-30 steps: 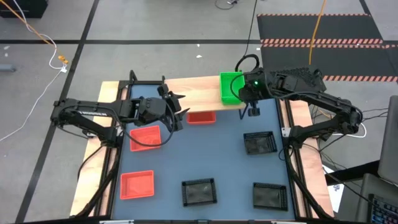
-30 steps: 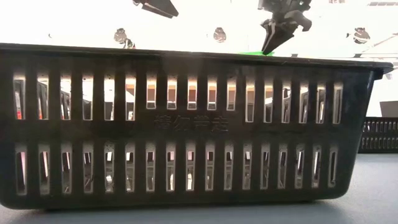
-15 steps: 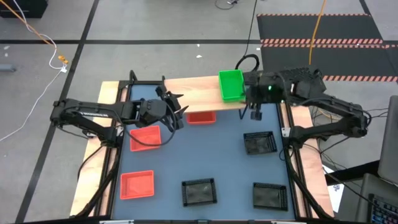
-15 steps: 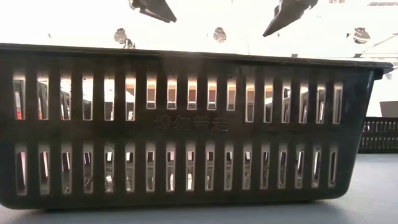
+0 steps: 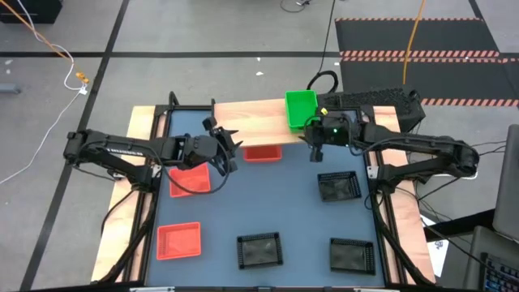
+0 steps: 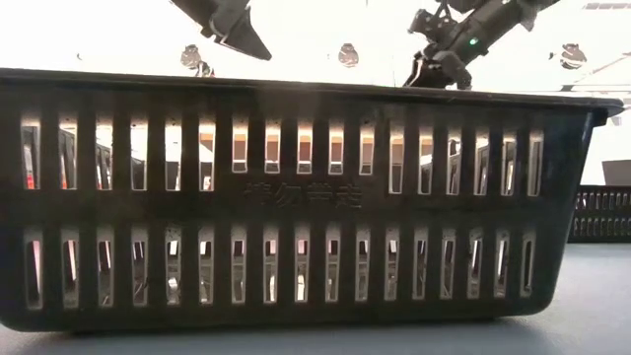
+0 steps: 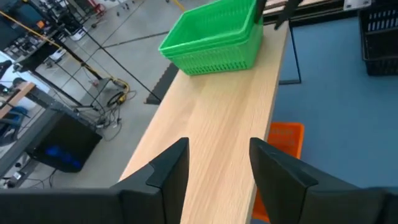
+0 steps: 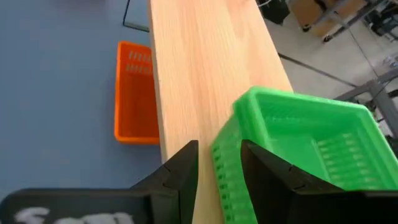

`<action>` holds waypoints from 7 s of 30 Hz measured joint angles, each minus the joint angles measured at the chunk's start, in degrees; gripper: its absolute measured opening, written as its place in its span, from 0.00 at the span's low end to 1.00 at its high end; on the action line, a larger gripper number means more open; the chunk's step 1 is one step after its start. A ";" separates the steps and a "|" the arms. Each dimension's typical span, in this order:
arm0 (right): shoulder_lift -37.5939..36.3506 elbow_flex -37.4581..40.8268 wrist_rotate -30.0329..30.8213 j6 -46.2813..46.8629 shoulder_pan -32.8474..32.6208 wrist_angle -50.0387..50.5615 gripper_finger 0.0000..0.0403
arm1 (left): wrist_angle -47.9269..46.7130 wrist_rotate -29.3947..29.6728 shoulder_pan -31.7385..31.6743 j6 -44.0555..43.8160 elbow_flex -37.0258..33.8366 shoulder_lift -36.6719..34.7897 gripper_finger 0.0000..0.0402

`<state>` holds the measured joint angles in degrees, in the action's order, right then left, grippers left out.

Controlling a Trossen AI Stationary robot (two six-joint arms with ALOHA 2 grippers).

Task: Stack baskets on shelf by color
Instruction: Stack the green bin on top of the green bin on the shelf, then put the top right orange bin on the shelf

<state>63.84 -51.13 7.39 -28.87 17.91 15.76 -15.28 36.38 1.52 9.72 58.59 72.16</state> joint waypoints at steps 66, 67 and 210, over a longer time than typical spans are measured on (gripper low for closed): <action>39.15 -23.83 -0.32 9.46 -22.47 11.58 0.16 | 5.72 -15.87 -14.91 4.82 -8.94 -3.94 0.38; 39.15 -23.81 -1.60 10.23 -22.49 11.62 0.16 | 5.70 -15.89 -14.91 4.75 -8.94 -3.94 0.38; 36.26 -44.35 -7.53 12.19 -3.78 19.45 0.17 | -9.95 -7.82 -20.24 -4.38 -8.92 -9.75 0.38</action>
<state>100.10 -95.48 -0.14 -16.68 14.13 35.21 -25.23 28.56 -18.71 5.33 49.67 62.42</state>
